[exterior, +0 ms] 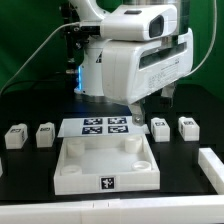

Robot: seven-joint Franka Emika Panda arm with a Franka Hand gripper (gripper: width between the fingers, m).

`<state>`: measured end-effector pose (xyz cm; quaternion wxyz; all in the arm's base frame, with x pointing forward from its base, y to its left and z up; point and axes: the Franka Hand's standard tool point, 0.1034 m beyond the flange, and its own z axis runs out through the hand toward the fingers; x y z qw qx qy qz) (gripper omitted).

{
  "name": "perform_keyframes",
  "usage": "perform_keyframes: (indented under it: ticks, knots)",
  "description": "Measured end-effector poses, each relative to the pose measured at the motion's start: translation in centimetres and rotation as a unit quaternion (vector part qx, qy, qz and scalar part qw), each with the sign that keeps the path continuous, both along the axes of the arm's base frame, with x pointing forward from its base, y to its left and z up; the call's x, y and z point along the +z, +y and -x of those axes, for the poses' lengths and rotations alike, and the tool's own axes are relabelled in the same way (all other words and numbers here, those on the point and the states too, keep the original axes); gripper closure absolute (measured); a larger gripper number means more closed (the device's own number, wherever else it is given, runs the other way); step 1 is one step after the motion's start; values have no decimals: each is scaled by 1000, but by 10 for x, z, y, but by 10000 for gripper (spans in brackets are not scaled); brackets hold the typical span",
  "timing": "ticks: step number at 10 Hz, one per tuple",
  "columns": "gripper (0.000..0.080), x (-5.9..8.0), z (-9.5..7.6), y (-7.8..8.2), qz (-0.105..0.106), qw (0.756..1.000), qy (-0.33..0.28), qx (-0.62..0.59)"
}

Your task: Assemble one leg

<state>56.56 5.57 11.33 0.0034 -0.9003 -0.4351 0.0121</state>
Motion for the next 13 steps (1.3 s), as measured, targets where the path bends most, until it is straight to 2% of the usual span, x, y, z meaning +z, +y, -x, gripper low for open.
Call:
perform_keyframes:
  ticks: [8,9,11,13]
  knots:
    - [150,-1,1,0,-1,1000,0,21]
    - [150,-6,8,-1,-1,999,-5,40]
    - [150,-12,39,-11,-1,987,0,158]
    - [150,-20,60,-29,3,953,-29,300]
